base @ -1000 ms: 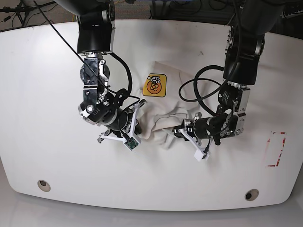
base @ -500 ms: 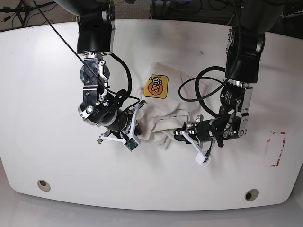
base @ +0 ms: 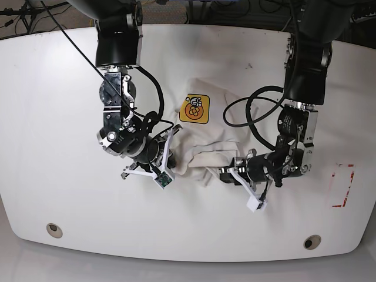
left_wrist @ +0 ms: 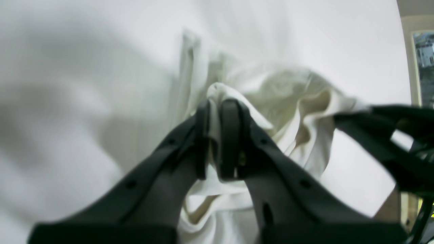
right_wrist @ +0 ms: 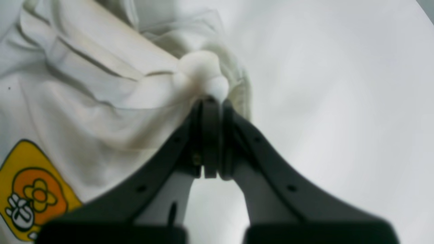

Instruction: Fold the T-shirt properly

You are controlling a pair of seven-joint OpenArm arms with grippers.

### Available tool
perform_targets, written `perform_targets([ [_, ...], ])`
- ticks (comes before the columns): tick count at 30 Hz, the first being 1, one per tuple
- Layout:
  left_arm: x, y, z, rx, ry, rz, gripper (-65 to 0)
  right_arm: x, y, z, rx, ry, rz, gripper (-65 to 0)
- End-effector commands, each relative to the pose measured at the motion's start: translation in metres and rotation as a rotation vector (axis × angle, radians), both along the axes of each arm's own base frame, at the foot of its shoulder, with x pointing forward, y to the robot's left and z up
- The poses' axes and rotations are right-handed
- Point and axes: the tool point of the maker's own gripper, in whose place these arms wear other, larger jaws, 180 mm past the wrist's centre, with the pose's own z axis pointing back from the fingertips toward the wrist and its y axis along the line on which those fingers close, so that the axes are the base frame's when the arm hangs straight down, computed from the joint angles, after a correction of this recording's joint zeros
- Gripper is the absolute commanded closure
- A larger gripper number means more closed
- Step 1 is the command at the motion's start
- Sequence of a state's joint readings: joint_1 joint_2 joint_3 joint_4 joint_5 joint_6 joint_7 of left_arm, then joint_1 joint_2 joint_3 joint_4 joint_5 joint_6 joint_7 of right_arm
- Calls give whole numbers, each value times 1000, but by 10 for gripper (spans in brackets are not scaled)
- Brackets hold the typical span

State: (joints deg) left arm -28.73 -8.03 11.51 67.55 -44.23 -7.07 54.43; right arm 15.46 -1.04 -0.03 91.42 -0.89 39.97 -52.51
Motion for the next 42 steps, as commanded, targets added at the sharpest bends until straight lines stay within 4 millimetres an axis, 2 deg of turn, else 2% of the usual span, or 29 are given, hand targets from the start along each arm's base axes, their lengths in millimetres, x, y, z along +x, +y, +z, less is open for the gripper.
perform_targets([
  [1,22,-2,37,-35,-110,14,-25,15,-3,25,9,-81,1,0],
  [7,36,-2,58,-47,-175,28,-26,23,-7,35,2,-106,-1,0],
  [11,41,-2,64,-59,-203,45,-28,29,-7,44,0,-129,-1,0],
  [14,44,-1,67,-67,-222,58,-29,31,-17,43,-25,-130,-7,0],
  [18,47,-1,70,-75,-242,69,-29,33,-20,46,-33,-136,-8,0],
  [26,48,-3,71,-100,-262,89,-29,33,-22,47,-36,-139,-10,0],
  [31,48,-1,70,-141,-273,131,-29,34,-30,47,-55,-142,-16,0],
  [34,46,-9,68,-169,-269,137,-29,35,-32,47,-59,-144,-17,0],
  [39,48,-9,69,-196,-285,166,-31,40,-34,54,-63,-158,-19,0],
  [42,49,-8,68,-199,-289,177,-33,41,-38,54,-73,-162,-22,-21],
])
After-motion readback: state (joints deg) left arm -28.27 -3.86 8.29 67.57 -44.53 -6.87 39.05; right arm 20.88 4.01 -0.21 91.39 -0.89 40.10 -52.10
